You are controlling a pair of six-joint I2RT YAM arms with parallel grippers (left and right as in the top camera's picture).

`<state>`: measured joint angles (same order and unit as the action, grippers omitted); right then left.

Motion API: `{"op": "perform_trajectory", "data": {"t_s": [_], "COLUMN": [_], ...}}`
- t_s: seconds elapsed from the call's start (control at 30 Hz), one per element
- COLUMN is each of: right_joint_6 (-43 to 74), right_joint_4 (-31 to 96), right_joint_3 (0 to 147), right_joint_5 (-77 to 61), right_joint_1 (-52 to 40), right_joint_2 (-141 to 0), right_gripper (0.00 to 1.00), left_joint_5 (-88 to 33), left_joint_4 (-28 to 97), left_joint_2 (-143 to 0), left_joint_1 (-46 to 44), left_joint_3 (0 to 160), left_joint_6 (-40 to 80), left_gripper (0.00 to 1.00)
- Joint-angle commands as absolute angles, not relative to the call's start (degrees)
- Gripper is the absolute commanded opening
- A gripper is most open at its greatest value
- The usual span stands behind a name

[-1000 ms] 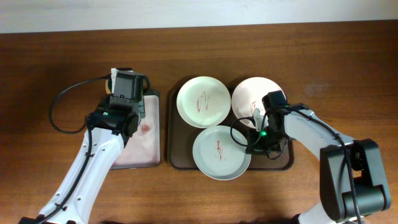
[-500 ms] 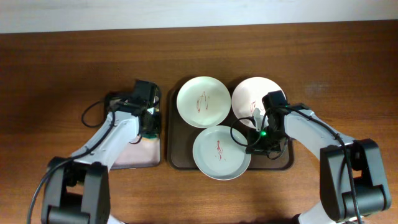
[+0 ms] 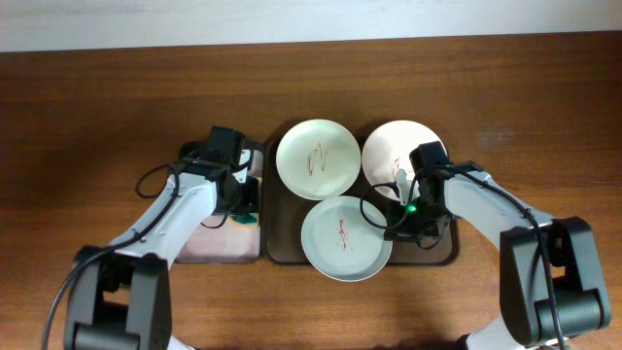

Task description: Clean dirty plates on tray and stack at the side

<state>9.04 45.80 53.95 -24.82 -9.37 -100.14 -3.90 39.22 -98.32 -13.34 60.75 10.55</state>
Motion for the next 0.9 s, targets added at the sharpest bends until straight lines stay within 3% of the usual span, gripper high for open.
{"op": "perform_trajectory", "data": {"t_s": [0.0, 0.2, 0.5, 0.87], "right_joint_6": [9.52, 9.52, 9.52, 9.52], "right_joint_4": [45.80, 45.80, 45.87, 46.24], "right_joint_3": [54.43, 54.43, 54.43, 54.43], "right_joint_5": [-23.77, -23.79, -23.77, -23.77], "right_joint_1": [-9.91, -9.91, -9.91, -9.91], "right_joint_2": [-100.77, -100.77, -100.77, -100.77], "right_gripper": [0.04, 0.04, 0.04, 0.04], "left_joint_5": [-4.64, -24.05, -25.74, -20.47], "left_joint_4": [41.21, 38.06, 31.83, 27.49], "left_joint_2": [-90.43, -88.25, -96.31, -106.19], "left_joint_1": [-13.76, -18.65, -33.15, -42.65], "left_joint_3": [65.54, 65.60, 65.60, 65.60], "left_joint_6": [10.66, 13.08, 26.81, 37.95], "left_gripper": [0.00, 0.00, 0.00, 0.00]}}
